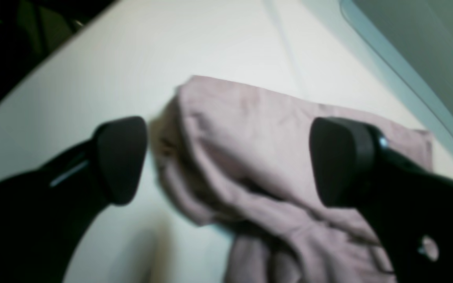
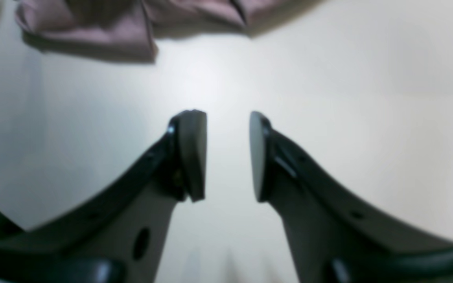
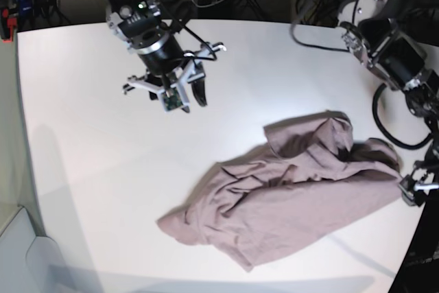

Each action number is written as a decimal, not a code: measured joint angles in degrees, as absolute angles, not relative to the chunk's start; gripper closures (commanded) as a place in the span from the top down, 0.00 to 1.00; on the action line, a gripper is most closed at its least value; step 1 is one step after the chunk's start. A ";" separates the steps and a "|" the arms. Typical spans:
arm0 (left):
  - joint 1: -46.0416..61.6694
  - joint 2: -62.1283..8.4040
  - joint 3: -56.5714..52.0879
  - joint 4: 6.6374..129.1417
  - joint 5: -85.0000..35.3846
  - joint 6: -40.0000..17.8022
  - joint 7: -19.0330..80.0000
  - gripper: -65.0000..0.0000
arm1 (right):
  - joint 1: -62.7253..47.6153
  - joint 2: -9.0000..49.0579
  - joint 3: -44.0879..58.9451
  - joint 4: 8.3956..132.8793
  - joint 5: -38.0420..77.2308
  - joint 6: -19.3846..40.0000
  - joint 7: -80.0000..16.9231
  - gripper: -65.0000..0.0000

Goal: Layout the t-shirt on the table in an organized manner, then fold the t-shirt properly
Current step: 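Withdraw the left gripper and move the right gripper toward the t-shirt, then grasp the t-shirt edge with the right gripper, then pull the grasped t-shirt edge away from the bunch with the right gripper, then release the edge and move the right gripper to the bunched fabric, then grasp the bunched t-shirt fabric with both grippers side by side, then pull the grasped fabric apart, spreading the t-shirt between both grippers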

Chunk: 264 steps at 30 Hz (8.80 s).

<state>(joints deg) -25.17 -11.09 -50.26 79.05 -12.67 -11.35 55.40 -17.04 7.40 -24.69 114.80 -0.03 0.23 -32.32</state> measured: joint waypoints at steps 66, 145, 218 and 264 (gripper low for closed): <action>17.28 -5.50 -63.42 111.48 -24.71 -11.73 58.46 1.00 | 4.51 3.01 -32.86 89.23 13.93 4.64 -21.30 0.00; 16.25 -3.92 -52.03 111.48 -30.00 -11.60 58.46 1.00 | -30.37 7.09 -2.96 104.22 23.00 10.50 -28.97 0.60; 10.37 2.42 -3.95 108.09 -13.61 -23.46 58.02 1.00 | -8.03 3.84 -15.84 113.01 31.35 10.28 -28.49 0.00; 15.29 3.46 -15.79 114.06 -5.80 -24.23 56.75 0.01 | -12.62 5.45 -15.29 113.03 31.38 10.48 -28.32 0.22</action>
<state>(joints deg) 15.29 3.46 -15.79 114.06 -5.80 -24.23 56.75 -12.62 5.45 -15.29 113.03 31.38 10.48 -28.32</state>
